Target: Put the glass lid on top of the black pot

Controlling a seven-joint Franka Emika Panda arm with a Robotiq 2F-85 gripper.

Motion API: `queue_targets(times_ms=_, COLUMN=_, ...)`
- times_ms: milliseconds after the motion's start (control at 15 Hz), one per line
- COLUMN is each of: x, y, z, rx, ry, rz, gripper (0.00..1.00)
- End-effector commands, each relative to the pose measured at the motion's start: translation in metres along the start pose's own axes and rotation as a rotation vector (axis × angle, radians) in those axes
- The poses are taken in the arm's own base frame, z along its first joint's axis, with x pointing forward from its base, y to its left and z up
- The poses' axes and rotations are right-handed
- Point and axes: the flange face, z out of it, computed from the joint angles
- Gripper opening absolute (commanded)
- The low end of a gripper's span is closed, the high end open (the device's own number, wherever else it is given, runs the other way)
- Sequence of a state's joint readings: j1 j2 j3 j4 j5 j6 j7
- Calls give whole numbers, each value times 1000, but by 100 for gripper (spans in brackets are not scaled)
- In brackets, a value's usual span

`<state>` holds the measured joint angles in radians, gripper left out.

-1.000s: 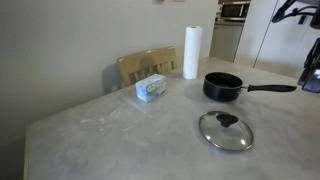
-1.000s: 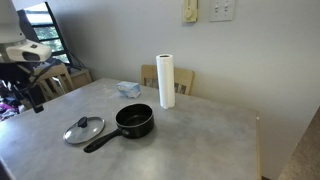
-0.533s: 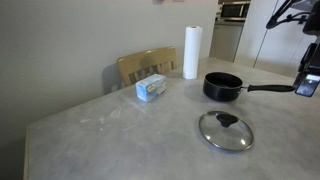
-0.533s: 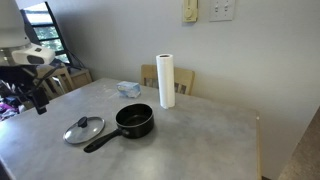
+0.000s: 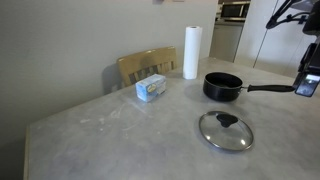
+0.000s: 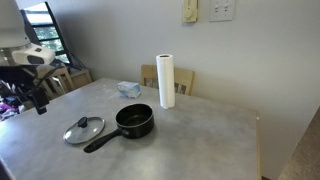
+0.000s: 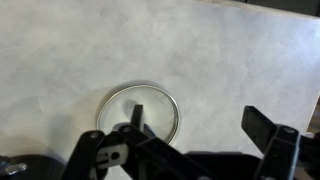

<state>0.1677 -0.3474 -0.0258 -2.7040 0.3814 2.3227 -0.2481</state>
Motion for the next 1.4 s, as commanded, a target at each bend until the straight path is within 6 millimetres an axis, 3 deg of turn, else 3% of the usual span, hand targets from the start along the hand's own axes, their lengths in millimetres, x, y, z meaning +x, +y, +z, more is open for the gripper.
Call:
queue_targets(times_ms=0, x=0, y=0, z=-1, rx=0, ry=-1, rz=0, gripper=100)
queue_targets(times_ms=933, x=1, y=6, z=0, rx=0, ry=9, rz=-27, gripper=100)
queue_targets(times_ms=1333, x=6, y=13, z=0, rx=9, ry=-16, rz=-189, gripper=100)
